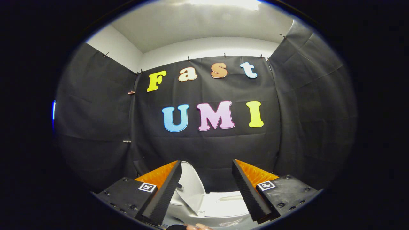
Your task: Open the toilet lid.
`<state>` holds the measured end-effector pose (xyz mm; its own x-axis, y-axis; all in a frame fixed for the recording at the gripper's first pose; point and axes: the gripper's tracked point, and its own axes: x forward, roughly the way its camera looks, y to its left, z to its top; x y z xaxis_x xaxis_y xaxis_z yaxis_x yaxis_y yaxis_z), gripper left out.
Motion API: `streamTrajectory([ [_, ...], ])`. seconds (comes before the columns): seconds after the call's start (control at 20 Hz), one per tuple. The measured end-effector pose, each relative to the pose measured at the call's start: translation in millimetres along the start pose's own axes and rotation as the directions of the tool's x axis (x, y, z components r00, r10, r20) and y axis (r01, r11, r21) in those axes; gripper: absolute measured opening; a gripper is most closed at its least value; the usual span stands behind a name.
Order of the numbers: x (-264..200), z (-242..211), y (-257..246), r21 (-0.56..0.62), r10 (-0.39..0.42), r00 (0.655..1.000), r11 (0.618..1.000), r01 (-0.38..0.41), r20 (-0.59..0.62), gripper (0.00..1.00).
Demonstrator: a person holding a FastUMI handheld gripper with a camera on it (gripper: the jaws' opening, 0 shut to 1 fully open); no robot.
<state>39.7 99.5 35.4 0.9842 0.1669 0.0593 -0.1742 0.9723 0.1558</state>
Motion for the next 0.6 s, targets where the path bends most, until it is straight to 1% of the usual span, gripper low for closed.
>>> streamTrajectory([
  [0.6, -11.3, -0.4, 0.1, -0.044, -0.015, 1.0, 0.999, 0.014, -0.003, 0.98],
])
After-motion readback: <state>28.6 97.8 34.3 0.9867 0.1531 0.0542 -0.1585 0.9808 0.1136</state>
